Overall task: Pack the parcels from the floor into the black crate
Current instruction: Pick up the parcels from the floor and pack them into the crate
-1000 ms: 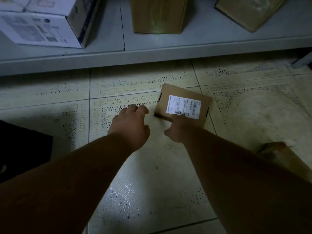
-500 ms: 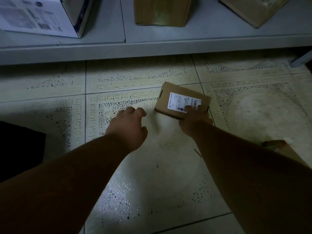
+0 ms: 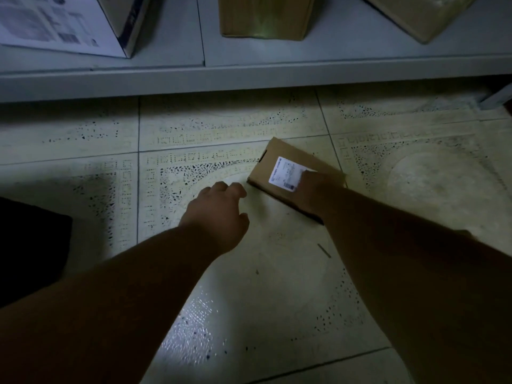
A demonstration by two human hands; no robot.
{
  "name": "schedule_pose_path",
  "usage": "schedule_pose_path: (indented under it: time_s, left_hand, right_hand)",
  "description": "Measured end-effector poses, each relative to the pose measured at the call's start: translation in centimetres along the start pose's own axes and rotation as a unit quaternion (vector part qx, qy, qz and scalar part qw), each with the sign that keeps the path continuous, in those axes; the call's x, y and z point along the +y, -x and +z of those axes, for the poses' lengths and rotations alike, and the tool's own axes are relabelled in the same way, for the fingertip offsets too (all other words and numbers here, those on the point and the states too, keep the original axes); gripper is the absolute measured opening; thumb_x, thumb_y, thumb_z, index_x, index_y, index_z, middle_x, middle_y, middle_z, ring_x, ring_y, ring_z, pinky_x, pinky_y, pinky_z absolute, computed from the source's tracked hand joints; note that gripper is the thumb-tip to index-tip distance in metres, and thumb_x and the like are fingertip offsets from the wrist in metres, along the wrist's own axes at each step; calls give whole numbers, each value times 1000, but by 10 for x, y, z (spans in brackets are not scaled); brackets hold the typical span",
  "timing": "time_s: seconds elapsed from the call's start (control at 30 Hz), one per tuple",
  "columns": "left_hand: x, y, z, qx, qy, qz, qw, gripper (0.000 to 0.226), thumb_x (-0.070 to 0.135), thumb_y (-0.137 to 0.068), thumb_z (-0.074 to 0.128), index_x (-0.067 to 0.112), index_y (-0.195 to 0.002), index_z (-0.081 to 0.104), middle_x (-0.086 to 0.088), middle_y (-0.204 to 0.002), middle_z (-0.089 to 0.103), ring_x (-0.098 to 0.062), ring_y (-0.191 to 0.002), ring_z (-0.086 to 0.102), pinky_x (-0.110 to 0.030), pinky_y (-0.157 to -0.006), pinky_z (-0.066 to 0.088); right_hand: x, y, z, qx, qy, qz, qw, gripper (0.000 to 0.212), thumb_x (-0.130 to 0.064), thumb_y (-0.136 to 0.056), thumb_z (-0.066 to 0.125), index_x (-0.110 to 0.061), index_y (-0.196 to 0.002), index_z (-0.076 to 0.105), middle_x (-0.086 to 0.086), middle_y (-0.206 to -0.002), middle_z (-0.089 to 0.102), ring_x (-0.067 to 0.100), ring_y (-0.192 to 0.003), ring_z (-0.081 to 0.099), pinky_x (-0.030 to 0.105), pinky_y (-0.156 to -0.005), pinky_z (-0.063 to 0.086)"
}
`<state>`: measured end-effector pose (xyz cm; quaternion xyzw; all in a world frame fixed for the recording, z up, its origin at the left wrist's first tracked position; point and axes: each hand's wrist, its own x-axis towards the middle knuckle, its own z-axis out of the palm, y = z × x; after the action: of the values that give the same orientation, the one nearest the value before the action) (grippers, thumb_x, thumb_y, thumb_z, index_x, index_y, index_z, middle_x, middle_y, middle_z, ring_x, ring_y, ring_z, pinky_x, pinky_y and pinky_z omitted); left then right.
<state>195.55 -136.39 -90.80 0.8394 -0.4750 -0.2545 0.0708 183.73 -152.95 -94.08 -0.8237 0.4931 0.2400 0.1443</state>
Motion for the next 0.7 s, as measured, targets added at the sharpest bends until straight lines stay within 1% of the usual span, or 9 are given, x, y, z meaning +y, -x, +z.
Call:
schedule_pose_path:
  time_s: [0.1,0.2,0.27,0.3,0.37,0.4,0.47,0.57,0.7]
  left_hand:
    - [1,2,-1,6,12,-16,1000,50,39,-88,56,26,-135,46,-6,-129,51,-27,-118,48,-42,-96,47]
    - [0,8,4,-2,27,-36,999,45,36,-89,56,23,-131,48,-7,-123,53,-28,-113,51,-43,-94,48]
    - [-3,12,10,-2,52,-81,995,39,34,-89,55,21,-126,51,-7,-119,55,-27,-107,55,-43,-90,51]
    - [-7,14,16,-7,76,-123,990,39,33,-90,55,20,-126,51,-8,-120,55,-27,-106,56,-42,-88,52]
    - [-16,14,27,-31,149,-228,962,48,32,-90,58,15,-132,45,-12,-128,52,-30,-111,56,-42,-90,51]
    - [-19,13,33,-53,199,-270,941,54,31,-89,60,12,-135,42,-14,-131,50,-32,-114,55,-42,-91,51]
    - [-21,14,43,-88,323,-293,895,53,28,-85,62,10,-134,47,-15,-128,57,-32,-111,59,-42,-91,53]
    - [-26,16,44,-57,407,-316,855,48,33,-77,60,18,-123,60,-10,-112,67,-28,-95,66,-43,-82,58]
    - [-43,18,18,31,414,-375,829,49,40,-81,61,12,-121,55,-12,-111,62,-32,-94,64,-47,-81,58]
  right_hand:
    - [-17,17,18,3,-33,17,999,27,-35,-93,60,-13,-108,64,4,-93,63,23,-87,62,33,-77,52]
    - [-32,30,44,25,-12,-43,999,25,-40,-94,53,-16,-89,60,2,-92,65,20,-79,57,31,-72,47]
    - [-33,34,53,125,-8,-39,991,29,-42,-94,48,-16,-99,60,6,-106,61,23,-94,55,36,-81,47]
    - [-30,32,55,141,-15,1,990,34,-42,-93,49,-14,-110,58,10,-115,57,26,-104,53,40,-87,48]
    - [-28,31,58,75,-97,104,987,45,-41,-92,54,-10,-125,50,15,-125,52,31,-110,53,43,-91,49]
    - [-30,32,59,26,-161,119,979,44,-38,-93,56,-9,-125,51,16,-124,55,31,-105,56,40,-87,50]
    - [-41,37,63,-22,-259,74,963,34,-31,-94,56,-7,-118,58,15,-119,62,29,-95,58,30,-79,47]
    - [-64,52,62,-9,-347,54,936,26,-28,-94,54,-10,-112,63,10,-108,66,21,-80,53,22,-61,38]
    - [-88,63,37,36,-444,51,894,17,-27,-94,55,-14,-104,50,1,-83,59,12,-61,53,20,-50,35]
